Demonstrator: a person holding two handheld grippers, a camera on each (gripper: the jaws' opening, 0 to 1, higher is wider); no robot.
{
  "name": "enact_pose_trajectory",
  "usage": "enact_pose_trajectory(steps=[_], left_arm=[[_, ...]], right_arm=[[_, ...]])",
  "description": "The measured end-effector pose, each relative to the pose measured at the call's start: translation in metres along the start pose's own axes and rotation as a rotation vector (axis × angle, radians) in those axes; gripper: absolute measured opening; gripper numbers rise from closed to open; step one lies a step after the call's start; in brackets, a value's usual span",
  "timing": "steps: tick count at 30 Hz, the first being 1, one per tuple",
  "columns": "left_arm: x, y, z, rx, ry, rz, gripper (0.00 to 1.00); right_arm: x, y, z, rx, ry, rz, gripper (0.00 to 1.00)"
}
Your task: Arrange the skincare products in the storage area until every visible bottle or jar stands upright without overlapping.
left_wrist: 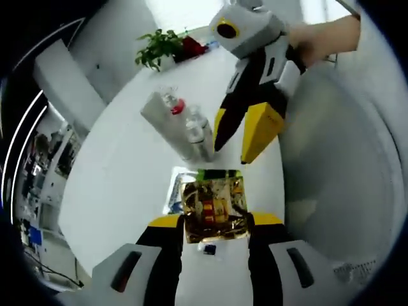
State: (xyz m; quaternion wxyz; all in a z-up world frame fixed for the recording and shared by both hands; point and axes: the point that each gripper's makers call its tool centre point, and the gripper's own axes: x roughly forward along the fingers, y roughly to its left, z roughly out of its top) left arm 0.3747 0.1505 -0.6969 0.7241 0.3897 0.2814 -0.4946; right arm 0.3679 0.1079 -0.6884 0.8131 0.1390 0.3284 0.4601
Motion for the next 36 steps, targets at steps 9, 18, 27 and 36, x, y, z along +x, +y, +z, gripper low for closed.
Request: enact_pose_trajectory(steps=[9, 18, 27, 36], left_arm=[[-0.001, -0.008, 0.006, 0.039, -0.001, -0.017, 0.45], [-0.002, -0.008, 0.009, 0.037, -0.018, -0.039, 0.44], [-0.001, -0.002, 0.005, -0.042, -0.062, -0.047, 0.45], [-0.009, 0.011, -0.008, -0.417, -0.242, -0.028, 0.54]], right_arm=[[0.019, 0.000, -0.003, 0.064, 0.032, 0.045, 0.18], [0.023, 0.012, -0.003, 0.090, 0.012, 0.113, 0.01], [0.023, 0.008, -0.003, 0.074, 0.008, 0.089, 0.01], [0.012, 0.003, 0.000, 0.108, -0.026, 0.073, 0.01]])
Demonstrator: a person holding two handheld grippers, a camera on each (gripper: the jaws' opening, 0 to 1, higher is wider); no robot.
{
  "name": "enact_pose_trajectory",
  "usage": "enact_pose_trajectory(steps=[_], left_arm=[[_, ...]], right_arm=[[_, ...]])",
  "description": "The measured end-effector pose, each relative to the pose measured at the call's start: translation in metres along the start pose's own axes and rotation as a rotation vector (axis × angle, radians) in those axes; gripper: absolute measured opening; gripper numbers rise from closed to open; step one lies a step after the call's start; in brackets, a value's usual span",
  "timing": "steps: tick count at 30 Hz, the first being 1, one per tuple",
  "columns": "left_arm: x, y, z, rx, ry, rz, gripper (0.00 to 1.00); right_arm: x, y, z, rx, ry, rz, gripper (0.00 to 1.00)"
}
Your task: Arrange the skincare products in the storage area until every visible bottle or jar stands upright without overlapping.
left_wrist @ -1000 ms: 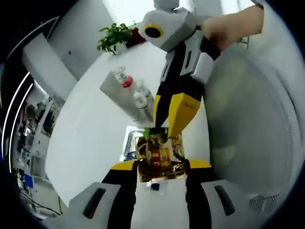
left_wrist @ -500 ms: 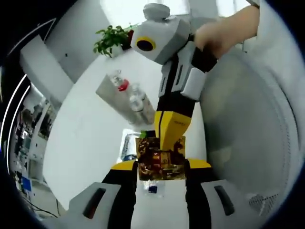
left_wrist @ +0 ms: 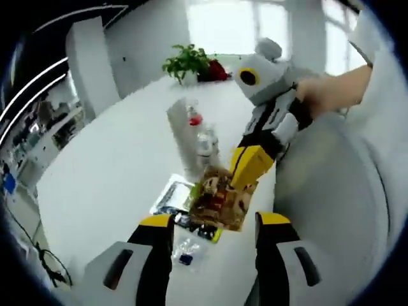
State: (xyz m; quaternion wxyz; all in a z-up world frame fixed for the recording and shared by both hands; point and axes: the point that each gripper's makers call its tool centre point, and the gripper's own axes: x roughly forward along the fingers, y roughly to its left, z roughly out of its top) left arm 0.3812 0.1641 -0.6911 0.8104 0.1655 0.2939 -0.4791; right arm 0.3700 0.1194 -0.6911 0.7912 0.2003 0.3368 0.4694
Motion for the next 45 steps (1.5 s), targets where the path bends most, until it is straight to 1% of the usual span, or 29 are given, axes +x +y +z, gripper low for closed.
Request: enact_pose_trajectory(steps=[1, 2, 4, 6, 7, 8, 9, 11, 15, 16, 17, 19, 21, 24, 26, 30, 33, 37, 38, 40, 41, 43, 44, 45], left_arm=[[-0.001, 0.001, -0.001, -0.032, -0.017, 0.003, 0.53], [-0.003, 0.001, -0.003, -0.087, -0.046, 0.001, 0.53], [-0.005, -0.005, -0.001, -0.180, -0.089, -0.002, 0.49], [-0.010, -0.009, 0.003, -0.338, -0.177, -0.024, 0.45], [-0.012, -0.007, 0.003, -0.390, -0.217, -0.038, 0.43], [-0.014, -0.006, 0.004, -0.441, -0.255, -0.046, 0.42], [-0.017, -0.007, 0.007, -0.510, -0.301, -0.057, 0.41], [-0.018, -0.012, 0.006, -0.549, -0.328, -0.075, 0.38], [-0.014, -0.017, -0.003, -0.559, -0.312, -0.068, 0.33], [-0.013, -0.017, -0.004, -0.570, -0.313, -0.069, 0.31], [-0.012, -0.017, -0.004, -0.599, -0.322, -0.075, 0.30], [-0.012, -0.017, -0.003, -0.650, -0.353, -0.093, 0.27], [-0.012, -0.017, -0.001, -0.694, -0.379, -0.107, 0.24], [-0.016, -0.015, 0.005, -0.767, -0.447, -0.136, 0.19], [-0.017, -0.013, 0.006, -0.805, -0.477, -0.149, 0.16], [-0.015, -0.014, 0.003, -0.810, -0.458, -0.136, 0.03], [-0.014, -0.013, 0.002, -0.811, -0.459, -0.108, 0.03], [-0.015, -0.011, 0.001, -0.853, -0.460, -0.094, 0.01], [-0.015, -0.011, 0.002, -0.868, -0.463, -0.092, 0.00], [-0.017, -0.011, 0.004, -0.871, -0.474, -0.097, 0.00], [-0.019, -0.012, 0.006, -0.881, -0.480, -0.106, 0.01], [-0.021, -0.014, 0.008, -0.886, -0.484, -0.121, 0.01], [-0.022, -0.015, 0.009, -0.881, -0.485, -0.125, 0.01], [-0.023, -0.015, 0.010, -0.878, -0.487, -0.129, 0.01]], right_arm=[[-0.001, 0.000, 0.002, 0.018, -0.019, 0.003, 0.01], [-0.001, 0.001, 0.003, 0.030, -0.034, 0.005, 0.01], [-0.003, 0.004, 0.007, 0.066, -0.069, 0.021, 0.01], [-0.003, 0.007, 0.011, 0.098, -0.100, 0.036, 0.01], [-0.004, 0.010, 0.016, 0.118, -0.138, 0.055, 0.01], [-0.004, 0.011, 0.018, 0.125, -0.155, 0.066, 0.01], [-0.004, 0.012, 0.019, 0.139, -0.167, 0.072, 0.01], [-0.004, 0.014, 0.019, 0.147, -0.172, 0.078, 0.01], [0.000, 0.017, 0.021, 0.165, -0.187, 0.094, 0.01], [0.000, 0.019, 0.022, 0.178, -0.196, 0.106, 0.01], [0.001, 0.021, 0.023, 0.191, -0.204, 0.115, 0.01], [0.001, 0.023, 0.026, 0.214, -0.221, 0.135, 0.01], [0.002, 0.024, 0.025, 0.218, -0.221, 0.140, 0.01], [0.003, 0.024, 0.024, 0.228, -0.220, 0.149, 0.01], [0.003, 0.024, 0.024, 0.236, -0.222, 0.150, 0.01], [0.003, 0.024, 0.024, 0.259, -0.233, 0.155, 0.01], [0.004, 0.022, 0.023, 0.257, -0.231, 0.149, 0.01], [0.004, 0.018, 0.022, 0.243, -0.226, 0.124, 0.01], [0.004, 0.018, 0.022, 0.238, -0.228, 0.119, 0.02], [0.004, 0.015, 0.021, 0.214, -0.228, 0.094, 0.05], [0.004, 0.016, 0.022, 0.175, -0.233, 0.100, 0.10], [0.004, 0.019, 0.023, 0.198, -0.230, 0.120, 0.21], [0.006, 0.020, 0.024, 0.195, -0.223, 0.122, 0.27], [0.007, 0.020, 0.024, 0.176, -0.216, 0.117, 0.29]])
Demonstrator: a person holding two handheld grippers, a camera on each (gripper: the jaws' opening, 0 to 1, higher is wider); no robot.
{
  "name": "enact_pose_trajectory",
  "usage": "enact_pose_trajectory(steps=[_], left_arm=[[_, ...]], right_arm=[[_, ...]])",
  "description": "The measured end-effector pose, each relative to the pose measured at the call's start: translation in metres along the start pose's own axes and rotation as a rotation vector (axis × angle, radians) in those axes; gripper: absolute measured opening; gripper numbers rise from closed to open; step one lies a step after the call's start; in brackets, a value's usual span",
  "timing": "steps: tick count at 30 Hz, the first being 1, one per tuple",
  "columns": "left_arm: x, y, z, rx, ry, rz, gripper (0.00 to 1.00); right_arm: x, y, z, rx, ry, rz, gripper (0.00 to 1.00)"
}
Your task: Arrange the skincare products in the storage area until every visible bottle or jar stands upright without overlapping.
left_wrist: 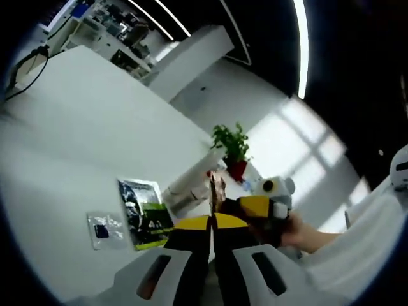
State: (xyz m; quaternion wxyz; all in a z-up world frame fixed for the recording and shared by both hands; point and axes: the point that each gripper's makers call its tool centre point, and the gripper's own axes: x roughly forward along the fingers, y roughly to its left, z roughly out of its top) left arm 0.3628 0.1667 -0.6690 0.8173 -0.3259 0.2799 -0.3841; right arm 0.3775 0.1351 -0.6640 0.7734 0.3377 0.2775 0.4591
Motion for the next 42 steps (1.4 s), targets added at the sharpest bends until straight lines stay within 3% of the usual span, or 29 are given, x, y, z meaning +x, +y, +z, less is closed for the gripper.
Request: enact_pose_trajectory(steps=[4, 8, 12, 22, 31, 42], left_arm=[[-0.003, -0.002, 0.000, -0.016, -0.002, -0.017, 0.01], [-0.008, 0.001, 0.000, -0.028, -0.014, -0.008, 0.01], [-0.011, 0.004, -0.001, -0.038, -0.018, -0.001, 0.01], [-0.021, 0.018, -0.002, -0.055, -0.023, 0.036, 0.01], [-0.019, 0.034, -0.001, -0.067, -0.030, 0.093, 0.01], [-0.011, 0.070, 0.004, -0.061, -0.026, 0.191, 0.01]], right_arm=[[0.003, -0.006, 0.008, -0.050, 0.004, -0.033, 0.27], [0.002, -0.013, 0.015, -0.162, 0.028, -0.087, 0.18], [0.007, -0.010, 0.020, -0.209, 0.050, -0.089, 0.17], [0.022, -0.006, 0.010, -0.369, 0.140, -0.135, 0.01], [0.037, -0.020, 0.008, -0.607, 0.226, -0.248, 0.01], [0.060, -0.044, 0.012, -0.689, 0.297, -0.325, 0.01]])
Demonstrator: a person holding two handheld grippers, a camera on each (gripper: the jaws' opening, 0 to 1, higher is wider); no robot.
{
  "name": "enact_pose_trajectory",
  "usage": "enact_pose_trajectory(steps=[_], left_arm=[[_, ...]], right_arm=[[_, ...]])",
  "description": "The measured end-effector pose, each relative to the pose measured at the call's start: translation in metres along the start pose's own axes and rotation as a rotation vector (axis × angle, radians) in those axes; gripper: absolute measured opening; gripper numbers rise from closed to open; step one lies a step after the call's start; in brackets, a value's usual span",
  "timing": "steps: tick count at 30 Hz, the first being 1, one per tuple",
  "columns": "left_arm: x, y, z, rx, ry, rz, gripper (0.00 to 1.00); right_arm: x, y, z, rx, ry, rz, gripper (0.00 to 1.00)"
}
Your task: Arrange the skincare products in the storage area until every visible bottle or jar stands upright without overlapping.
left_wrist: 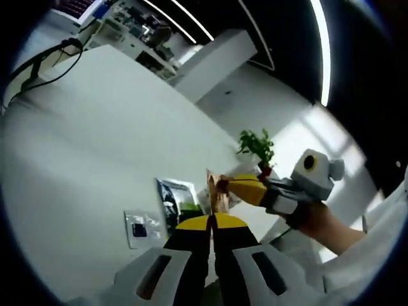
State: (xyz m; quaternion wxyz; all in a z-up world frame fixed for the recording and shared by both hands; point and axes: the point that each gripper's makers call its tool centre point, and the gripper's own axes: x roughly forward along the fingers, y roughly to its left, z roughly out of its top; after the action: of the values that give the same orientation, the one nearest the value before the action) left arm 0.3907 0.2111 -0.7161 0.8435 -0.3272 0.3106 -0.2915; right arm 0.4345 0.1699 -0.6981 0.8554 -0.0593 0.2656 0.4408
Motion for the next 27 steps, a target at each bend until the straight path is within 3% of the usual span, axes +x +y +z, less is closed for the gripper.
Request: enact_pose_trajectory(steps=[11, 27], left_arm=[[0.016, 0.040, 0.011, 0.012, 0.039, 0.069, 0.01], [0.043, 0.081, 0.027, 0.017, 0.074, 0.109, 0.01]], right_arm=[[0.038, -0.018, -0.010, -0.052, 0.066, -0.037, 0.01], [0.078, -0.046, -0.019, -0.042, 0.099, -0.091, 0.01]])
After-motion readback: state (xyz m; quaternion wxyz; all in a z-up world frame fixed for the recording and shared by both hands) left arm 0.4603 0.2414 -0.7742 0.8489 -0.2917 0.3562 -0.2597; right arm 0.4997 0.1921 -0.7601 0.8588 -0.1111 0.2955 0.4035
